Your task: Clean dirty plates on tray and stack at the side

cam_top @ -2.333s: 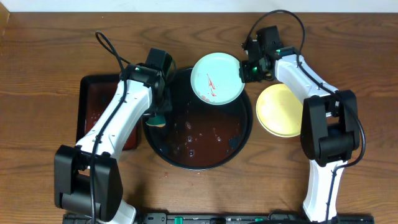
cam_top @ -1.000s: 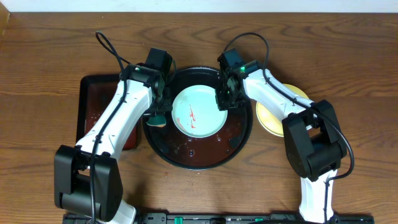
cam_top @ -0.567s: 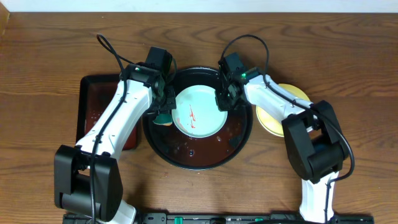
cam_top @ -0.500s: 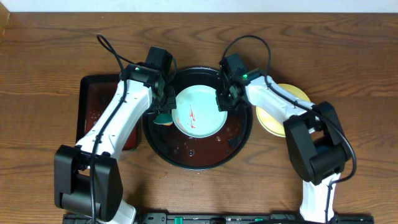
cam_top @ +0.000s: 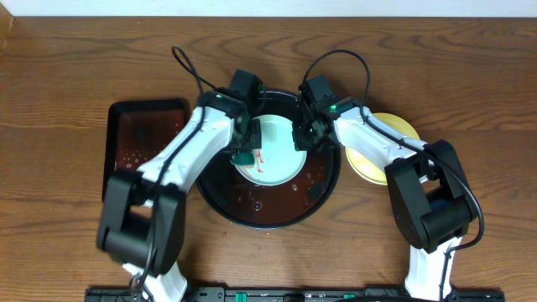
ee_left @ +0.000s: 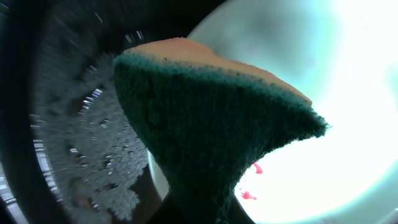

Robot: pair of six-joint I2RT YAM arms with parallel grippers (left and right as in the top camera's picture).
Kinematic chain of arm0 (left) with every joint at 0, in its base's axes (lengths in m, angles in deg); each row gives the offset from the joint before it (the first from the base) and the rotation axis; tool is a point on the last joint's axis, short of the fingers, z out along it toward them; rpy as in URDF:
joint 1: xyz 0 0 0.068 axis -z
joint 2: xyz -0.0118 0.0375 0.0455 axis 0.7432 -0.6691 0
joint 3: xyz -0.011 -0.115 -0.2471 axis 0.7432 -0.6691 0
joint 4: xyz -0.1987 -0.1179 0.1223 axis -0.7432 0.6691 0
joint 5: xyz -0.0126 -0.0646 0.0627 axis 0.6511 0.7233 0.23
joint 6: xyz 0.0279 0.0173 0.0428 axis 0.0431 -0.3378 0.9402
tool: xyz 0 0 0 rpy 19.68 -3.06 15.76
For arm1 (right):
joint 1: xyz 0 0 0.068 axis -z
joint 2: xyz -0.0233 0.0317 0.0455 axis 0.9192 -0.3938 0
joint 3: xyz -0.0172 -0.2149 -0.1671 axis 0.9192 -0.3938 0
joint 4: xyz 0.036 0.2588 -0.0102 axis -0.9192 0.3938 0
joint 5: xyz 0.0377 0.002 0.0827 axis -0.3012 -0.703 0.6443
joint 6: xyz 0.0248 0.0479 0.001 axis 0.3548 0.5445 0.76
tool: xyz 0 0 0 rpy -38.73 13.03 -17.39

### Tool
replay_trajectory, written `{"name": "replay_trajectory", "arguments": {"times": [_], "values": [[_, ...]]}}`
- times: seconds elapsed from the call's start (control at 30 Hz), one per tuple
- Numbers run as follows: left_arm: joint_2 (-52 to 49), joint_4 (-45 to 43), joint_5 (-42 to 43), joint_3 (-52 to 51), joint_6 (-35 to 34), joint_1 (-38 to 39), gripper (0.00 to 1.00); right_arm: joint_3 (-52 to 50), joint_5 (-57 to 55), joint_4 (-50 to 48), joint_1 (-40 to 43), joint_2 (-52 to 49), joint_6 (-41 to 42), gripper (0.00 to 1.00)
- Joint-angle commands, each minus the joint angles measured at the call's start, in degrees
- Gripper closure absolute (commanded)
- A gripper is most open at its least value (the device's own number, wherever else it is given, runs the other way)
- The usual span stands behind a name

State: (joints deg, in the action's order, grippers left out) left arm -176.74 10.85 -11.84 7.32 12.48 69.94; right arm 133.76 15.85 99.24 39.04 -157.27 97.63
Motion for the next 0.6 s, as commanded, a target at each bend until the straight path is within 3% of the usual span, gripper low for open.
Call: {"name": "replay_trajectory", "arguments": {"times": [0.0,0.47,0.57], "values": [[-3.69,0.11,2.38,-0.72,-0.28,0.0,0.93,-2.23,-0.17,0.61,-0.72,-2.19,0.57,0.99],[-10.64,-2.99,34.56,-0.66,8.17,1.44,0.93,-2.21,-0.15,0.52,-0.74,-2.19,0.59,0.99],[-10.64,-5.95,35.01,-0.66,8.31,0.92,0.93,-2.21,-0.15,0.5,-0.76,-2.19,0.59,0.99]]}}
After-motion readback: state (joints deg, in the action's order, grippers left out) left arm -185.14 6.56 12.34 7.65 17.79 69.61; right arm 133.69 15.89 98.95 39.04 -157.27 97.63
